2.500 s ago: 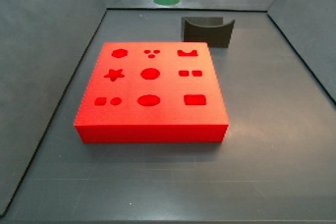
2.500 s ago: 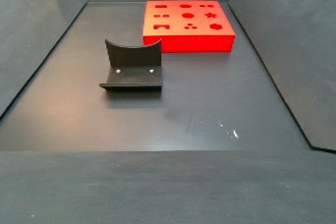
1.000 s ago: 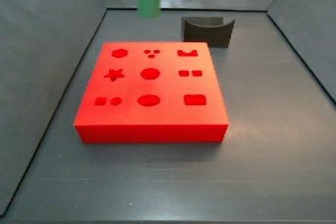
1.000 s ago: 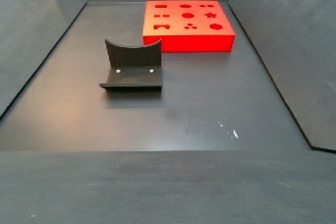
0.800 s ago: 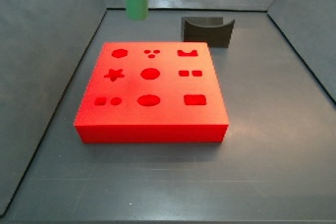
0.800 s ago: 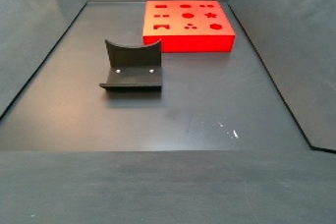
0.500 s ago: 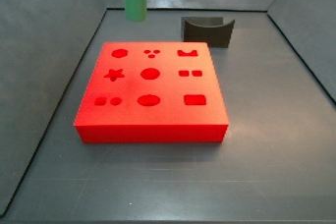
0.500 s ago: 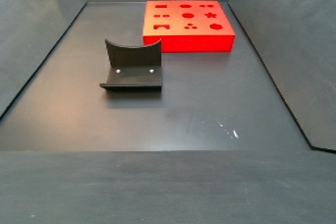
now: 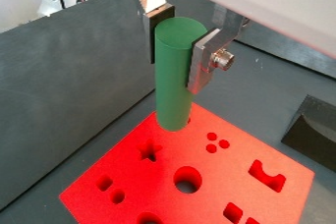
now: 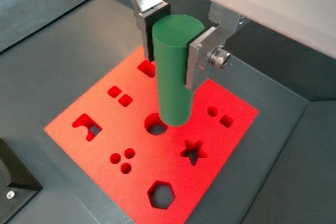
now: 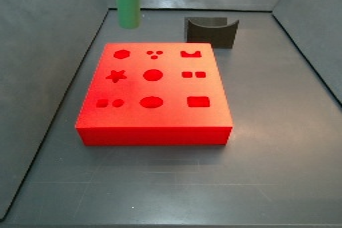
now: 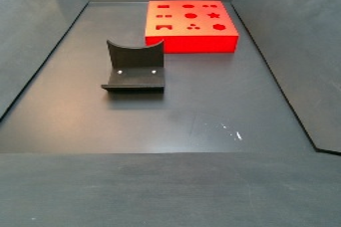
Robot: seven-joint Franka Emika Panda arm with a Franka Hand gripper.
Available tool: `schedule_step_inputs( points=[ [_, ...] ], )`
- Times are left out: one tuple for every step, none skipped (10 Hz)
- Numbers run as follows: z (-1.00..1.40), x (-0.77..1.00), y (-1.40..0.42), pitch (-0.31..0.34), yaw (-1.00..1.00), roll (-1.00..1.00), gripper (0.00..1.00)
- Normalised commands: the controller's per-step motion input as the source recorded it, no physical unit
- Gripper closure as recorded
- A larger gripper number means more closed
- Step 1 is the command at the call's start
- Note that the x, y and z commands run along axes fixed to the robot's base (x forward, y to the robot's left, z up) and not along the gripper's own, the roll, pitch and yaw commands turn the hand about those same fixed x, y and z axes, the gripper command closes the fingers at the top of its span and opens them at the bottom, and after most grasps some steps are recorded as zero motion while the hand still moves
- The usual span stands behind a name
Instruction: Insert the round object.
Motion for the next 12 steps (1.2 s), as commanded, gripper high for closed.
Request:
schedule_step_inputs(
  points=[
    [-0.21,0.00,-0.04,-0.010,-0.05,0.00,1.00],
    [-0.29,0.20,-0.03,-0.061,-0.11,-0.03,1.00],
    [-0.31,0.27,0.00,-0.186,-0.24,-0.18,1.00],
    [-0.31,0.27,0.15,-0.257,-0.33,-0.29,1.00],
    [-0.25,0.21,0.18,-0.267,-0.37,-0.31,1.00],
    [-0.23,0.20,0.16,-0.280,-0.35,-0.30,1.00],
    [-0.20,0.07,0.09,-0.249,-0.25,-0.22,1.00],
    [-0.18,0.00,0.00,-0.146,-0.03,-0.06,1.00],
    [-0.34,0.17,-0.05,-0.127,0.00,0.00,1.00],
    [-0.45,0.21,-0.12,-0.140,0.00,0.06,1.00],
    [-0.41,0.18,-0.08,-0.104,0.00,0.15,1.00],
    [-0.32,0.29,-0.11,-0.033,-0.01,0.26,1.00]
  ],
)
